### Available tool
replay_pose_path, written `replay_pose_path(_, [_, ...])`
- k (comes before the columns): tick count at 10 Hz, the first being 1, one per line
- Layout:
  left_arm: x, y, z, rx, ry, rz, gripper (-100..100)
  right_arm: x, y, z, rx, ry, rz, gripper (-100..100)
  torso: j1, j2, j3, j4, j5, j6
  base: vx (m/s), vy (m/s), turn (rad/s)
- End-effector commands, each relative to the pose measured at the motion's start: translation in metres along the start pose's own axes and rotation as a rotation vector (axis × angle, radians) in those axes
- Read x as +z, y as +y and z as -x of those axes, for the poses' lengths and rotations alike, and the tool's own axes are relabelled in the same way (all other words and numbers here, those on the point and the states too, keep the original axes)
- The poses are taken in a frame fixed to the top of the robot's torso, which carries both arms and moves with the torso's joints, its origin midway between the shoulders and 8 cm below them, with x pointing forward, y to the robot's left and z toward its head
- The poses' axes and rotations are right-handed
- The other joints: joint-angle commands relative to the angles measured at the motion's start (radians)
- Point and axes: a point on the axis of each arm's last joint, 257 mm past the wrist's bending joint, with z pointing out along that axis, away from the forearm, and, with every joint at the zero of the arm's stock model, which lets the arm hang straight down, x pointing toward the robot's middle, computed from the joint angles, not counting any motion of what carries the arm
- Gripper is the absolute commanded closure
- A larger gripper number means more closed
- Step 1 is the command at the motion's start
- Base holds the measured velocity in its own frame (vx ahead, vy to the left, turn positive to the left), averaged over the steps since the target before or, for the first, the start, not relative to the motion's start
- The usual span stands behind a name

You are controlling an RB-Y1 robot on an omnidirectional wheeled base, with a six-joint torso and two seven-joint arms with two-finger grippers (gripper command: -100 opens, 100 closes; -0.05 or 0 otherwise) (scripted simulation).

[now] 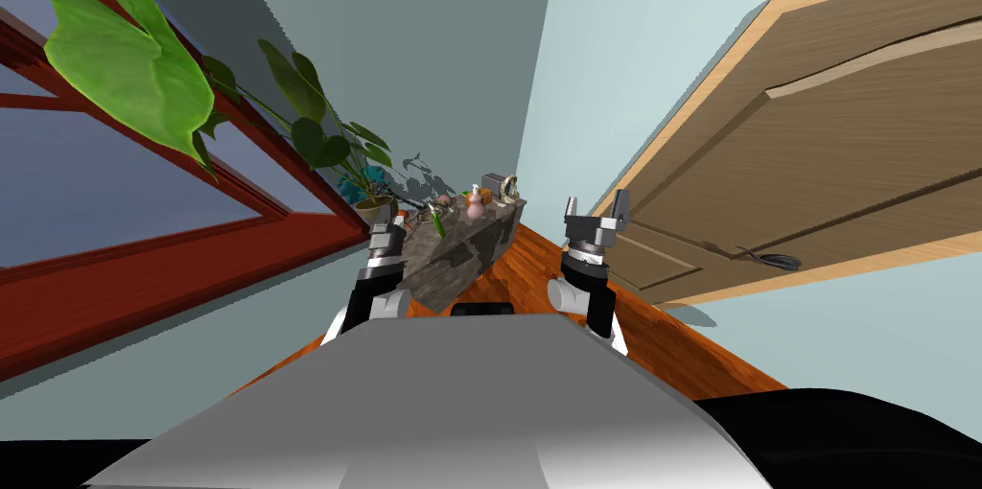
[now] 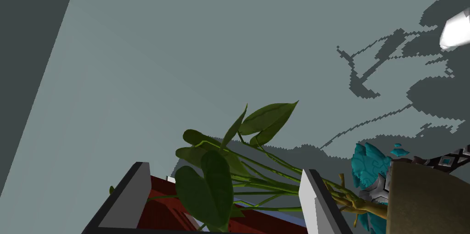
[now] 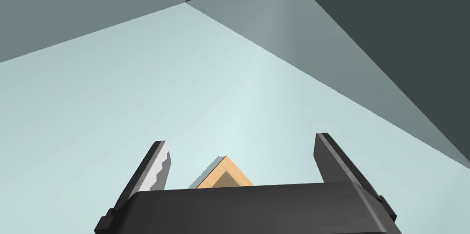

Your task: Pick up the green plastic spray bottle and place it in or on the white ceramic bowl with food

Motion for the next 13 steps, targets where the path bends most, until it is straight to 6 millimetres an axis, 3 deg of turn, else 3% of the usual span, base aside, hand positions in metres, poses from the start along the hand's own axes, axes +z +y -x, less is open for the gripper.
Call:
replay_pose_path(1, [0.0,0.004,-0.002,0.034,0.035,0.007,-100,0.0,0.0,0.0,0.0,0.0,0.0,0,0.0,0.0,0.0,0.0,0.0,0.0,0.009,-0.016,-0.002])
replay_pose_path(5, [-0.004,0.03,-0.002,0.155,0.115,0.066,-100,0.0,0.0,0.0,0.0,0.0,0.0,0,-0.004,-0.003,-0.002,-0.001,-0.001,0.0,0.042,-0.06,0.0])
replay_pose_path(6, [-0.008,0.048,0.003,0.22,0.138,0.115,-100,0.0,0.0,0.0,0.0,0.0,0.0,0,-0.005,-0.004,-0.002,-0.001,-0.001,0.0,0.083,-0.104,-0.004])
replay_pose_path(13, [-0.028,0.117,0.037,0.432,0.172,0.318,-100,0.0,0.0,0.0,0.0,0.0,0.0,0,-0.007,-0.005,-0.003,-0.001,-0.002,0.0,0.076,-0.107,0.0])
